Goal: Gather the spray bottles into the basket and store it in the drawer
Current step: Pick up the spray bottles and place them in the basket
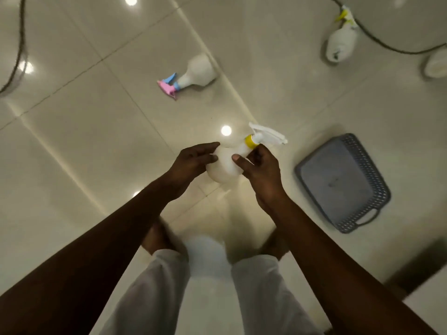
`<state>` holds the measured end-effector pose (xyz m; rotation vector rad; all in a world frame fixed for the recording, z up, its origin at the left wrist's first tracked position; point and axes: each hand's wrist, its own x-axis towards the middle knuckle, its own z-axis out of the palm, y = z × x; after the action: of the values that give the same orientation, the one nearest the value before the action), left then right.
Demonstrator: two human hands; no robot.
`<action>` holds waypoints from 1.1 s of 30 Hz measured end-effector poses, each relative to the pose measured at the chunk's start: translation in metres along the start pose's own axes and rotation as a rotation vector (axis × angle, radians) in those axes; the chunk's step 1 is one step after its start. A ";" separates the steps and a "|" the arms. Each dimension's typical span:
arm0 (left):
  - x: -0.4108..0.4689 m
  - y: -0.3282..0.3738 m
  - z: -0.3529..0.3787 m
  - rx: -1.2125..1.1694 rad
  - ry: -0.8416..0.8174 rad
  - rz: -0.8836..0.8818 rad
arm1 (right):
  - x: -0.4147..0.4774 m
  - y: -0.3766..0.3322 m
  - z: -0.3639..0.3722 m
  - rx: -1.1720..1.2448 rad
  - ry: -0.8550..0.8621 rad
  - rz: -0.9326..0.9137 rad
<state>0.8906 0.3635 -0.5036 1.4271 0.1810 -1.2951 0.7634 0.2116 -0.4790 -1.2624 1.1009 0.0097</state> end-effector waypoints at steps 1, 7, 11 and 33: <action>0.005 0.002 0.028 0.027 -0.033 0.004 | -0.003 -0.002 -0.026 -0.022 0.044 -0.026; 0.042 -0.010 0.178 0.212 -0.120 -0.012 | -0.005 0.014 -0.154 -0.145 0.324 -0.099; 0.070 -0.039 0.261 0.255 -0.094 -0.102 | 0.006 0.038 -0.220 -0.148 0.423 -0.129; 0.158 -0.133 0.366 0.292 0.153 -0.340 | 0.102 0.150 -0.296 -0.223 0.427 -0.227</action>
<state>0.6420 0.0421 -0.6117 1.8031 0.3616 -1.5334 0.5419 -0.0108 -0.6267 -1.6324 1.3384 -0.3300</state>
